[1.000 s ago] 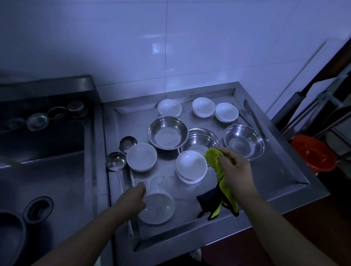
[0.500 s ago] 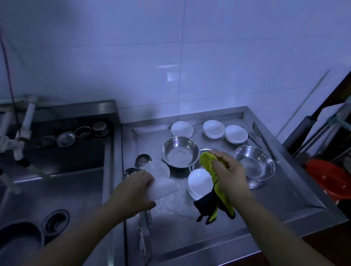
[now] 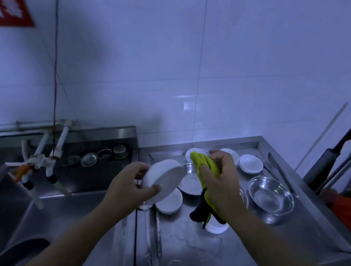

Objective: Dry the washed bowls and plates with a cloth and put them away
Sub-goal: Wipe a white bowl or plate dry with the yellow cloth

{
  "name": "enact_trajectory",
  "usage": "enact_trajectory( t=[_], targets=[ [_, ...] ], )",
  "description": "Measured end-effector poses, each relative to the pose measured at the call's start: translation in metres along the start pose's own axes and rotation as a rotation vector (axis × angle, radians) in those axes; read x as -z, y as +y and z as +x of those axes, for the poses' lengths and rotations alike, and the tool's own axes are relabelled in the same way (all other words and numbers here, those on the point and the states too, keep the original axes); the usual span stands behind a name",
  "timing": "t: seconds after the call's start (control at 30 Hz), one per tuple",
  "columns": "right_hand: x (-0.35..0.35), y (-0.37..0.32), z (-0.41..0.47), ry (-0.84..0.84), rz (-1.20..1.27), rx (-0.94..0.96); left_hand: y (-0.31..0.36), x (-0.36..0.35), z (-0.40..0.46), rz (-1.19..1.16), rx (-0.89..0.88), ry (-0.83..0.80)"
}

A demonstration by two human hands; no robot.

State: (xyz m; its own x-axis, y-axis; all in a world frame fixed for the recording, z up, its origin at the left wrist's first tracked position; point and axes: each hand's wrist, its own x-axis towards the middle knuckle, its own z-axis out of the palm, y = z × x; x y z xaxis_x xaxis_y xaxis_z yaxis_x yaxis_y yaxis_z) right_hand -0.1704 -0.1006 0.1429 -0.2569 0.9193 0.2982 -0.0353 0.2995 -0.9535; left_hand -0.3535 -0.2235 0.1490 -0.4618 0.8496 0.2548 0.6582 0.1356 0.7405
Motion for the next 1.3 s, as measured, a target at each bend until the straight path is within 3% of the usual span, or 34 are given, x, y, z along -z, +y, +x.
enact_trajectory(
  t=[0.13, 0.2, 0.3, 0.37, 0.47, 0.57, 0.63, 0.77, 1.03, 1.17, 1.23, 1.3],
  targets=[
    [-0.020, -0.012, -0.003, -0.030, -0.189, 0.528, 0.016, -0.003, 0.004, -0.448, 0.206, 0.110],
    [-0.031, -0.019, -0.001, -0.098, -0.266, 0.682, 0.029, -0.005, 0.007, -0.624, 0.269, 0.132],
    [-0.044, -0.026, 0.006, -0.068, -0.580, 0.856, 0.042, -0.008, 0.009, -0.586, 0.236, 0.165],
    [-0.047, -0.032, 0.013, 0.042, -0.771, 0.887, 0.048, -0.007, 0.009, -0.537, 0.175, 0.190],
    [-0.050, -0.043, 0.018, 0.035, -0.773, 0.893, 0.056, -0.004, 0.011, -0.557, 0.142, 0.147],
    [-0.053, -0.058, 0.021, -0.071, -0.623, 0.866, 0.064, 0.000, 0.015, -0.584, 0.124, 0.129],
    [-0.053, -0.067, 0.020, -0.228, -0.597, 0.875, 0.069, 0.006, 0.020, -0.592, 0.095, 0.152],
    [-0.049, -0.071, 0.014, -0.444, -0.703, 0.953, 0.072, 0.019, 0.030, -0.623, 0.050, 0.195],
    [0.004, -0.070, 0.040, -0.559, -1.078, 1.327, 0.080, 0.020, 0.034, -0.498, -0.026, 0.128],
    [0.010, -0.077, 0.052, -0.590, -1.150, 1.184, 0.080, 0.017, 0.040, -0.556, 0.046, 0.124],
    [0.008, -0.075, 0.051, -0.580, -0.945, 0.979, 0.079, 0.014, 0.039, -0.588, 0.086, 0.130],
    [0.008, -0.070, 0.053, -0.461, -0.679, 0.705, 0.077, 0.009, 0.037, -0.577, 0.110, 0.130]
  ],
)
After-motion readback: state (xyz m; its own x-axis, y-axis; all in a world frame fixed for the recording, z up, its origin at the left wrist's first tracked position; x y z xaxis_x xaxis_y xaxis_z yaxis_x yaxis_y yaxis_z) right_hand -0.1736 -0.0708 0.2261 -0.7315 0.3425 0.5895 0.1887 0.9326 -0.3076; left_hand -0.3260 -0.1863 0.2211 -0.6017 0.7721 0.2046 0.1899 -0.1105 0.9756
